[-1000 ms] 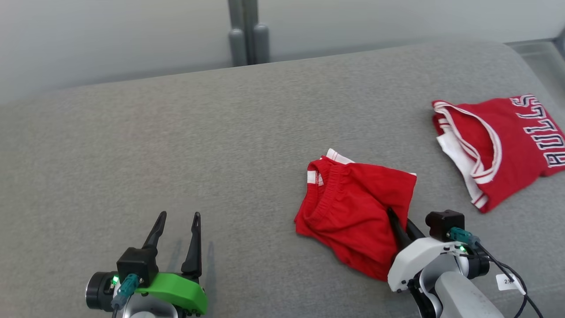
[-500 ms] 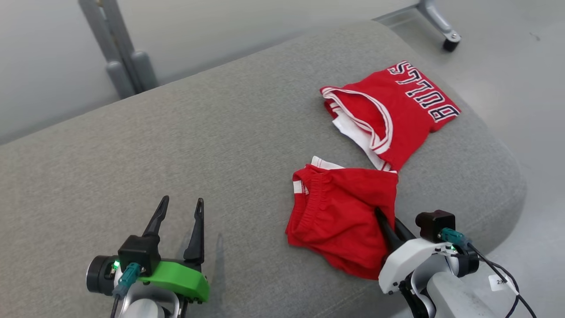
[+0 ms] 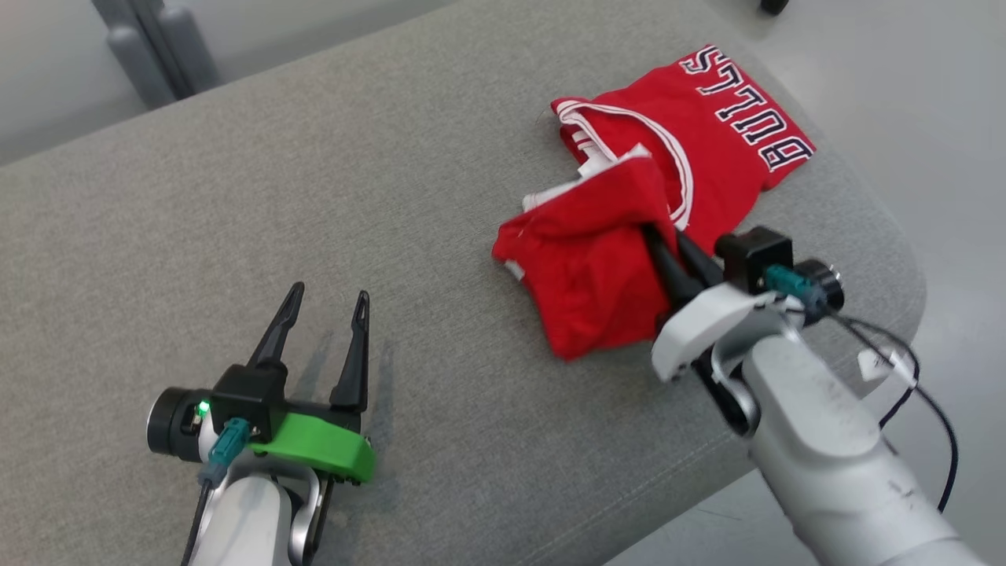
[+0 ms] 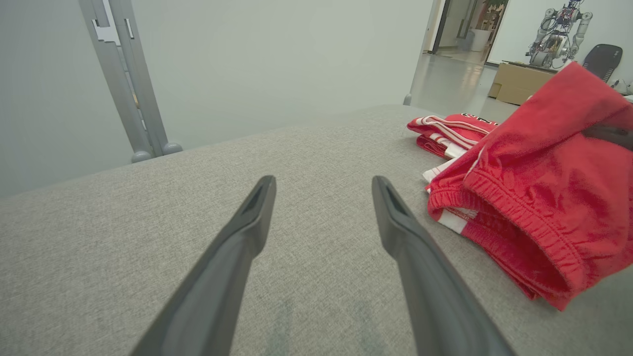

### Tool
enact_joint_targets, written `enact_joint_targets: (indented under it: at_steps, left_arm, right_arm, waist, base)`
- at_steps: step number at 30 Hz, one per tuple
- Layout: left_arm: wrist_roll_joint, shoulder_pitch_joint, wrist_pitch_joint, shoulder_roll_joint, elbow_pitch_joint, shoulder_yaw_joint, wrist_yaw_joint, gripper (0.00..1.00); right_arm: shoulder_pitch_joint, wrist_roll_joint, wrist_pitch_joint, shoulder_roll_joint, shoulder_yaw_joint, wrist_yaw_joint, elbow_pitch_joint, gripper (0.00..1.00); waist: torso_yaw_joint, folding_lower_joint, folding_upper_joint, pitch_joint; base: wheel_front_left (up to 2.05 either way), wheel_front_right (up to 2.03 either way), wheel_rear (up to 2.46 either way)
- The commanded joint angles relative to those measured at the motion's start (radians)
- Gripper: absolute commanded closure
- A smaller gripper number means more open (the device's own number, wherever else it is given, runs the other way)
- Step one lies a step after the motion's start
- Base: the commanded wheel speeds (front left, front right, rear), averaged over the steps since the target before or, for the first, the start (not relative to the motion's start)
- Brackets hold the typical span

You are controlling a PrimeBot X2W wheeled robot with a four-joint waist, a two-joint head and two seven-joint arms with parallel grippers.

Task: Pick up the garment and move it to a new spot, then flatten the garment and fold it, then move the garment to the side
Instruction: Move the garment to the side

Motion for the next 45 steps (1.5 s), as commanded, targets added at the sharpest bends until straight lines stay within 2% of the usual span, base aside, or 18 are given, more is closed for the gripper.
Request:
enact_joint_targets:
  at_steps: [1, 5, 10, 14, 19, 20, 21, 22, 23, 28, 29, 34, 39, 45]
  left_arm:
    - [0.011, -0.02, 0.001, 0.01, -0.008, 0.002, -0.003, 0.0]
    - [0.01, -0.056, 0.001, 0.009, -0.032, -0.002, -0.006, 0.0]
    - [0.018, -0.098, 0.001, 0.01, -0.057, -0.028, -0.008, 0.0]
    - [0.017, -0.124, 0.001, 0.018, -0.074, -0.043, -0.008, 0.0]
    - [0.011, -0.141, 0.001, 0.026, -0.083, -0.06, -0.008, 0.0]
    - [0.01, -0.143, 0.001, 0.028, -0.084, -0.06, -0.008, 0.0]
    - [0.009, -0.143, 0.001, 0.03, -0.085, -0.058, -0.008, 0.0]
    - [0.008, -0.143, 0.001, 0.032, -0.085, -0.056, -0.008, 0.0]
    - [0.008, -0.143, 0.001, 0.033, -0.085, -0.054, -0.008, 0.0]
    - [0.008, -0.147, 0.001, 0.03, -0.079, -0.052, -0.008, 0.0]
    - [0.008, -0.147, 0.001, 0.03, -0.079, -0.052, -0.008, 0.0]
    - [0.0, -0.129, 0.001, 0.021, -0.073, -0.042, -0.008, 0.0]
    - [-0.002, -0.094, 0.001, 0.014, -0.067, -0.024, -0.008, 0.0]
    - [-0.002, -0.041, 0.001, 0.006, -0.048, 0.016, -0.003, 0.0]
  right_arm:
    - [-0.032, -0.013, 0.0, -0.016, -0.003, -0.001, 0.014, 1.0]
    - [-0.158, -0.06, 0.0, -0.082, -0.026, -0.001, 0.092, 1.0]
    - [-0.298, -0.118, 0.0, -0.186, -0.072, -0.002, 0.268, 1.0]
    - [-0.391, -0.171, -0.001, -0.264, -0.128, -0.002, 0.384, 1.0]
    - [-0.464, -0.27, 0.01, -0.332, -0.189, -0.002, 0.477, 1.0]
    - [-0.473, -0.286, 0.019, -0.341, -0.205, -0.002, 0.491, 0.88]
    - [-0.479, -0.302, 0.025, -0.35, -0.225, -0.002, 0.505, 0.56]
    - [-0.484, -0.318, 0.035, -0.358, -0.248, -0.002, 0.519, 0.45]
    - [-0.484, -0.335, 0.044, -0.363, -0.269, -0.002, 0.53, 0.0]
    - [-0.452, -0.418, 0.02, -0.381, -0.403, -0.002, 0.504, 0.0]
    - [-0.452, -0.418, 0.02, -0.381, -0.403, -0.002, 0.504, 0.0]
    - [-0.401, -0.499, -0.001, -0.337, -0.503, -0.002, 0.414, 0.0]
    - [-0.338, -0.5, -0.001, -0.239, -0.505, -0.002, 0.241, 0.0]
    - [-0.2, -0.419, -0.001, -0.139, -0.415, -0.002, 0.085, 0.0]
  waist:
    - [0.097, 0.0, -0.0001, 0.109]
    - [0.156, 0.0, -0.0001, 0.17]
    - [0.221, 0.0, -0.0001, 0.228]
    - [0.261, 0.0, -0.0001, 0.259]
    - [0.299, 0.0, -0.0001, 0.287]
    - [0.304, 0.0, -0.0001, 0.292]
    - [0.307, 0.0, -0.0001, 0.295]
    - [0.309, 0.0, -0.0001, 0.297]
    - [0.311, 0.0, -0.0001, 0.299]
    - [0.32, 0.0, -0.0001, 0.286]
    - [0.32, 0.0, -0.0001, 0.286]
    - [0.323, 0.0, -0.0001, 0.238]
    - [0.321, 0.0, -0.0001, 0.167]
    - [0.336, 0.0, -0.0001, 0.06]
  base:
    - [0.0, 0.0, 0.0]
    - [0.0, 0.0, 0.0]
    - [0.0, 0.0, 0.0]
    - [0.0, 0.0, 0.0]
    - [0.0, 0.0, 0.0]
    - [0.0, 0.0, 0.0]
    - [0.0, 0.0, 0.0]
    - [0.0, 0.0, 0.0]
    - [0.0, 0.0, 0.0]
    - [0.0, 0.0, 0.0]
    - [0.0, 0.0, 0.0]
    - [0.0, 0.0, 0.0]
    - [0.0, 0.0, 0.0]
    - [0.0, 0.0, 0.0]
